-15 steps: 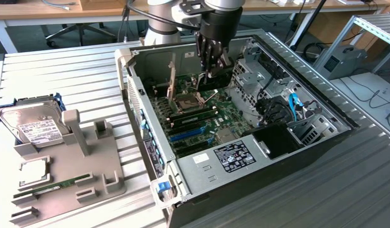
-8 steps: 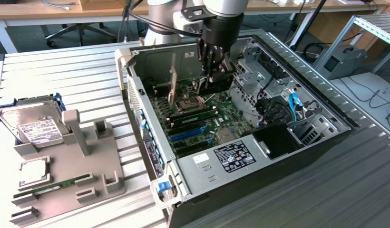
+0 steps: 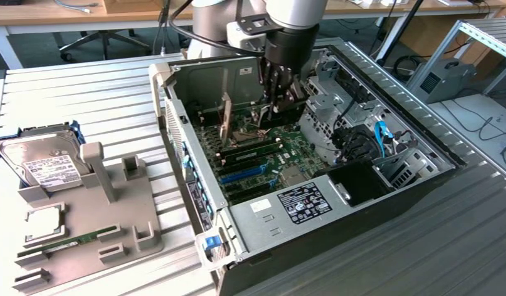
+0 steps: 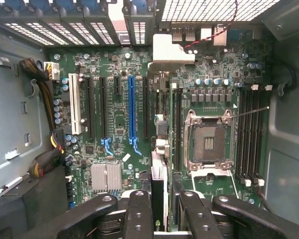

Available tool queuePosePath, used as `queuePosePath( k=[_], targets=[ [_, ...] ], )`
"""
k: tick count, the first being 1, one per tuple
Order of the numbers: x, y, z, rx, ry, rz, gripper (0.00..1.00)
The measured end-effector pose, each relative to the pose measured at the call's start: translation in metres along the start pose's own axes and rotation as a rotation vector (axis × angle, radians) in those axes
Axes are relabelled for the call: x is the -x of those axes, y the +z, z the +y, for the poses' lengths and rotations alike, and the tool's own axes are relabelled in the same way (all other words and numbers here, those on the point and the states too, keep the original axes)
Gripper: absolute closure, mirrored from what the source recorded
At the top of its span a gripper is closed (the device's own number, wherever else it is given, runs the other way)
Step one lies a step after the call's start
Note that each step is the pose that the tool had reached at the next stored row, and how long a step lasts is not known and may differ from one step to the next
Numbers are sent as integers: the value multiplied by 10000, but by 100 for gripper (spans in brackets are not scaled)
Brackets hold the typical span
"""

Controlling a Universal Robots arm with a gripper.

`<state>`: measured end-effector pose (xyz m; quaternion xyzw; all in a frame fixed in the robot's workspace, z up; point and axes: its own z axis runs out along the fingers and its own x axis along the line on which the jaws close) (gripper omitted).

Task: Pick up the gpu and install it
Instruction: 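Insert the gpu into the slot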

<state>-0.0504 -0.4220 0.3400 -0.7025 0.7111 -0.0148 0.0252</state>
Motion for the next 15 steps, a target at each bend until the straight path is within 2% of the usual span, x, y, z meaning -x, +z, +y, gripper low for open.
queuePosePath(
  k=[15],
  targets=[
    [-61, 7, 0, 0, -2, 0, 74]
  ],
)
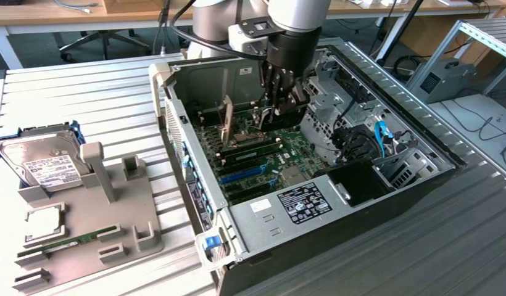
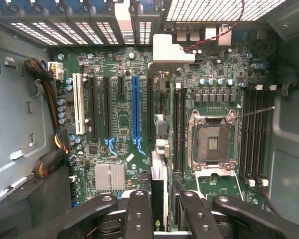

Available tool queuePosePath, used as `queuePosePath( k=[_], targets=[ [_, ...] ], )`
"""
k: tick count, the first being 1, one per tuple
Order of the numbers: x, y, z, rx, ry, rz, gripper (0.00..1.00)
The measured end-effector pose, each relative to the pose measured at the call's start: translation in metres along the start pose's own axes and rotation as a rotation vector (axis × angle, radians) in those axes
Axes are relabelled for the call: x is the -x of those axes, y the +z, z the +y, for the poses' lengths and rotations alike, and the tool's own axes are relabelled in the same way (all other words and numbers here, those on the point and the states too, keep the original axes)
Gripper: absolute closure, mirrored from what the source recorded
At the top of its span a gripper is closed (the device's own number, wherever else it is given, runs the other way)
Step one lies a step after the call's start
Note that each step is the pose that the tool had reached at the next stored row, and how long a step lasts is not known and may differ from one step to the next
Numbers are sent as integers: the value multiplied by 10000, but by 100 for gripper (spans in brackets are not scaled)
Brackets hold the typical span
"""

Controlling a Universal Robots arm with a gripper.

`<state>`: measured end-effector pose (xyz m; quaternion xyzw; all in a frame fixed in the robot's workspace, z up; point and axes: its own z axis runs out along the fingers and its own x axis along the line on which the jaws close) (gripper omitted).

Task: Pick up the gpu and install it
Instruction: 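Insert the gpu into the slot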

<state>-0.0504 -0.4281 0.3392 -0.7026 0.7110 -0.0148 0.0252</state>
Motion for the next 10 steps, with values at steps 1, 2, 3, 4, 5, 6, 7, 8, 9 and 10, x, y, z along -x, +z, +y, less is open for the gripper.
queuePosePath(
  k=[1, 2, 3, 4, 5, 6, 7, 8, 9, 10],
  targets=[
    [-4, 1, 0, 0, 0, -1, 74],
    [-7, 1, 0, 0, 0, 1, 74],
    [-12, 1, 0, 0, 0, 1, 74],
    [-15, 2, 0, 0, 0, 0, 74],
    [-18, 2, 0, 0, 0, 1, 74],
    [-22, 3, 0, 0, 0, 0, 74],
    [-26, 3, 0, 0, 0, 0, 74],
    [-29, 3, 0, 0, -1, 0, 74],
    [-33, 4, 0, 0, 0, 1, 74],
    [-36, 4, 0, 0, -1, 1, 74]
  ],
)
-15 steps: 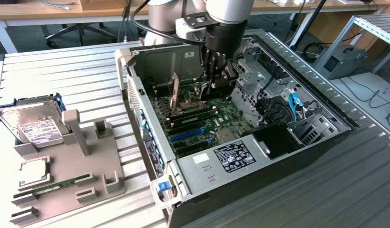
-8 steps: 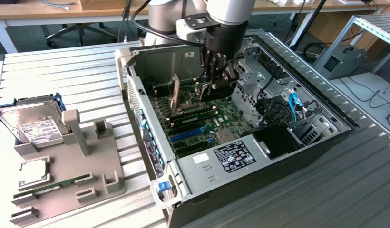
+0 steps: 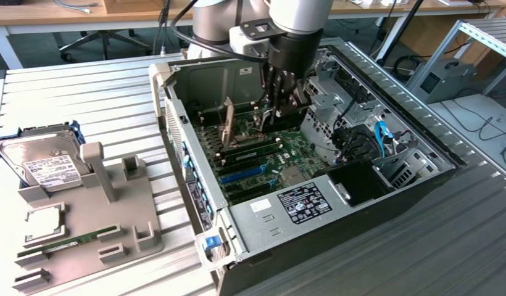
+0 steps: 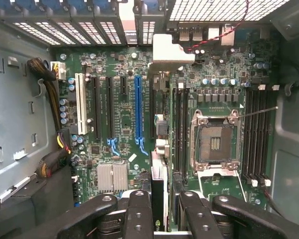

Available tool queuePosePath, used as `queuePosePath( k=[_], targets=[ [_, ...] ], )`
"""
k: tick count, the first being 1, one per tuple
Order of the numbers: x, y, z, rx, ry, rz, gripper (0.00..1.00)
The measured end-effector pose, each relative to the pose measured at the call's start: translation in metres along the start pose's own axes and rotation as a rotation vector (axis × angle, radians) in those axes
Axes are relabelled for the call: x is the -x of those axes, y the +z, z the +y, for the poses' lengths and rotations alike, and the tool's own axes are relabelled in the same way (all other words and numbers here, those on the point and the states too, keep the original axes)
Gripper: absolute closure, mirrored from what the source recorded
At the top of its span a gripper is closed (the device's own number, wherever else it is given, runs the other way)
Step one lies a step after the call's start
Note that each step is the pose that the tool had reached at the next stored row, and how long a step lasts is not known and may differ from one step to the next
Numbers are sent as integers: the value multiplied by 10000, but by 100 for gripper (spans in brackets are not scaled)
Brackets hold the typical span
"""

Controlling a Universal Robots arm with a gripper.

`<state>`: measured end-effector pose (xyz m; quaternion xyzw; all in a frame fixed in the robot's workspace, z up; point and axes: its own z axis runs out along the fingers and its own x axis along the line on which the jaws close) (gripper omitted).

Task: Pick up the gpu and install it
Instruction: 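Insert the gpu into the slot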

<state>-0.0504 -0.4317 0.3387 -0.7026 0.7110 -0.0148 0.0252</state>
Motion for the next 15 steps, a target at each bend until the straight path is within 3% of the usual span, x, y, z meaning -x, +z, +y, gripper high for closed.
queuePosePath(
  k=[15],
  targets=[
    [-61, 8, 0, 0, -1, -1, 74]
  ],
)
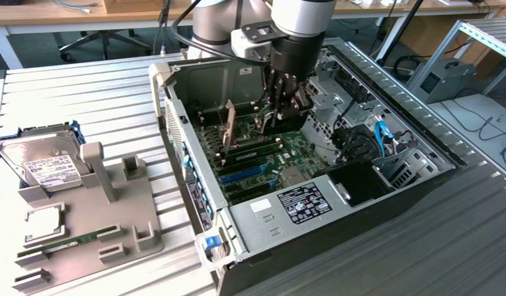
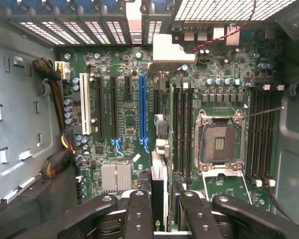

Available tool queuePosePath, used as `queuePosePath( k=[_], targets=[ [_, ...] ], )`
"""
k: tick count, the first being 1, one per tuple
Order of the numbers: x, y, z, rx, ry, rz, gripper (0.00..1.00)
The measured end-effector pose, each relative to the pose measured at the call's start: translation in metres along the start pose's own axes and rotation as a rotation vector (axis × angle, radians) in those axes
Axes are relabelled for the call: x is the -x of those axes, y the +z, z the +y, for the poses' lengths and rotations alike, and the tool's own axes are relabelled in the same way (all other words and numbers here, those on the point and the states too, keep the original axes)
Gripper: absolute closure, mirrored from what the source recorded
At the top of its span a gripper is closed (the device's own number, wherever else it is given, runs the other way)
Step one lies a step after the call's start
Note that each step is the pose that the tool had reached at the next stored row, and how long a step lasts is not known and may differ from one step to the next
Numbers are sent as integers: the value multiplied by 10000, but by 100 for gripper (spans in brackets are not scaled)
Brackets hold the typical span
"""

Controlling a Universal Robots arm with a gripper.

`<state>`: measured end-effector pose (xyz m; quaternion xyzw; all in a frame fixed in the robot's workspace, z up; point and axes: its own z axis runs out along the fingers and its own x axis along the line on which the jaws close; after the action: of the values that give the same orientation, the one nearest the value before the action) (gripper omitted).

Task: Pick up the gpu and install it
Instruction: 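Insert the gpu into the slot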

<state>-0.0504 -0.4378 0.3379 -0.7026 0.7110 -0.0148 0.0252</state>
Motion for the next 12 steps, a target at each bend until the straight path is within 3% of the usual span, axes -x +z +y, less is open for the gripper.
queuePosePath(
  k=[12],
  targets=[
    [-44, 5, 0, 0, -1, 0, 74]
  ],
)
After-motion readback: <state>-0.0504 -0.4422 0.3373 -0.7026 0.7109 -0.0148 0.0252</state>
